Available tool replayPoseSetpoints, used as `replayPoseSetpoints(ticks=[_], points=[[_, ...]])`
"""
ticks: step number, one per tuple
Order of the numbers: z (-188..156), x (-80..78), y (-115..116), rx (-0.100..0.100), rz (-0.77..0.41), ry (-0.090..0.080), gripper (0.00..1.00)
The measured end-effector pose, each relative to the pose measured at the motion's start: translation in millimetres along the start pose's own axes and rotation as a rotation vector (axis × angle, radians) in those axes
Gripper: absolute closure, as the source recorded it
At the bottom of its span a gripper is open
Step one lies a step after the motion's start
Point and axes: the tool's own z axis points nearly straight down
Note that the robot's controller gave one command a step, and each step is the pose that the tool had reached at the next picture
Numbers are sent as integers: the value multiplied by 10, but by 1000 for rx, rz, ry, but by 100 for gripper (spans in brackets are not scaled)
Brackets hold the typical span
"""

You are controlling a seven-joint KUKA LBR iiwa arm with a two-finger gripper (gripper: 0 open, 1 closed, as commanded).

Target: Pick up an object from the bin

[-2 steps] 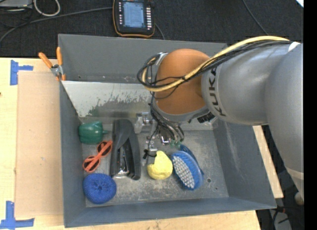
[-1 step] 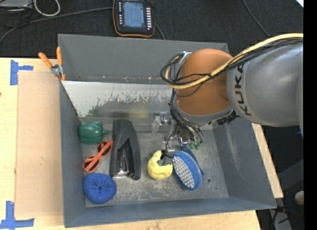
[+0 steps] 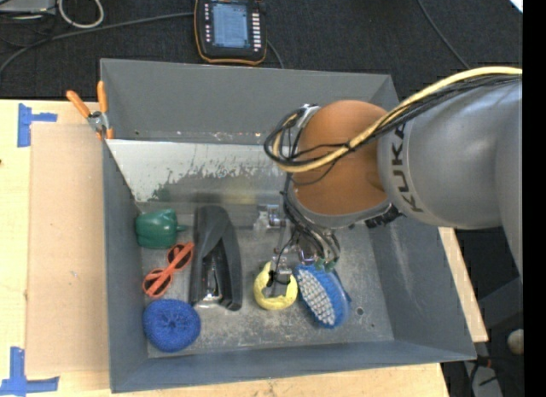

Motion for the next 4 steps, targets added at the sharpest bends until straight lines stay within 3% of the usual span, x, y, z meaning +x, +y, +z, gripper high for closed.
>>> replayPoseSetpoints(ticks=[1, 2, 3, 4], points=[[64, -6, 171, -2, 1, 21, 0], [601, 18, 387, -4, -223, 21, 100], [601, 17, 384, -4, -222, 21, 100], [621, 80, 408, -5, -221, 11, 100]])
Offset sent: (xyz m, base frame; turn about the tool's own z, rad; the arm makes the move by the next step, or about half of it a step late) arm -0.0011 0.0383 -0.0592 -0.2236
